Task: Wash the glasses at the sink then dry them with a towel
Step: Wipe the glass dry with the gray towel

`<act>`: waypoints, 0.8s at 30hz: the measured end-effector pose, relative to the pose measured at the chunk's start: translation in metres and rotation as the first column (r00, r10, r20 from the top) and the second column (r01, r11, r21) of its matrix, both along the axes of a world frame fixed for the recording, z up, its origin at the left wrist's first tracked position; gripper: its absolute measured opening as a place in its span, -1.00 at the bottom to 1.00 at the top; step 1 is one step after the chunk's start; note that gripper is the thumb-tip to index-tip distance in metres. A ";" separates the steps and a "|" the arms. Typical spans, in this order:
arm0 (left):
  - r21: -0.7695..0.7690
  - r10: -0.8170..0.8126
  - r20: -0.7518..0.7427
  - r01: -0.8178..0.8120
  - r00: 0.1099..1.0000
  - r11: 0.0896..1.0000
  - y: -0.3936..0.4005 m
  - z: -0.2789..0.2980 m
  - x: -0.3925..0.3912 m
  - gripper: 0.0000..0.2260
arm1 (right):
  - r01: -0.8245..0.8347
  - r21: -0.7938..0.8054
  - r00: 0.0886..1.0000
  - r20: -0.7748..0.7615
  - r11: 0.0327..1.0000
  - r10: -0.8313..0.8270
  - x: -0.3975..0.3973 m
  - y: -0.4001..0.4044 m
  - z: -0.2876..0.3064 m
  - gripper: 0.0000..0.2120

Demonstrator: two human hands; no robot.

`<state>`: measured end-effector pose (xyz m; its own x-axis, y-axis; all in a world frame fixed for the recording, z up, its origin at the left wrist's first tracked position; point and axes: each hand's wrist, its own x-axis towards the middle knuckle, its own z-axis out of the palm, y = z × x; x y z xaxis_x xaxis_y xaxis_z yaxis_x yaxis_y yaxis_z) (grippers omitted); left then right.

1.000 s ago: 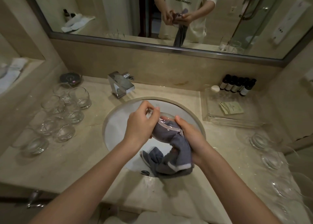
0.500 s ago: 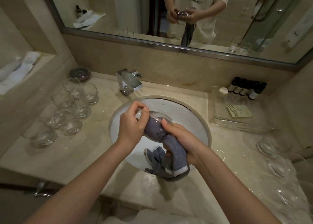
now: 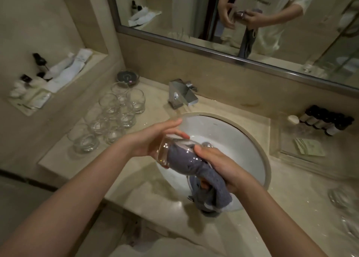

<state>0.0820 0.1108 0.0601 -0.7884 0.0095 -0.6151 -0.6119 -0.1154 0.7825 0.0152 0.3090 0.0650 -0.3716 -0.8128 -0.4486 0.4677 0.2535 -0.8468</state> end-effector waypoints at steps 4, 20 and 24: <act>0.060 -0.266 0.100 0.261 0.959 0.964 -0.019 -0.004 0.012 -0.14 | -0.178 0.018 0.984 0.003 0.984 0.178 0.012 -0.023 0.004 -0.73; -0.121 -0.049 -0.146 0.031 0.988 0.992 -0.104 -0.033 0.059 -0.18 | 0.367 0.125 0.873 0.295 0.922 -0.388 0.023 -0.090 -0.028 -0.72; -0.234 0.128 -0.204 -0.175 0.971 0.956 -0.120 -0.047 0.082 -0.16 | 0.529 0.119 0.781 0.318 0.840 -0.537 0.032 -0.102 -0.040 -0.70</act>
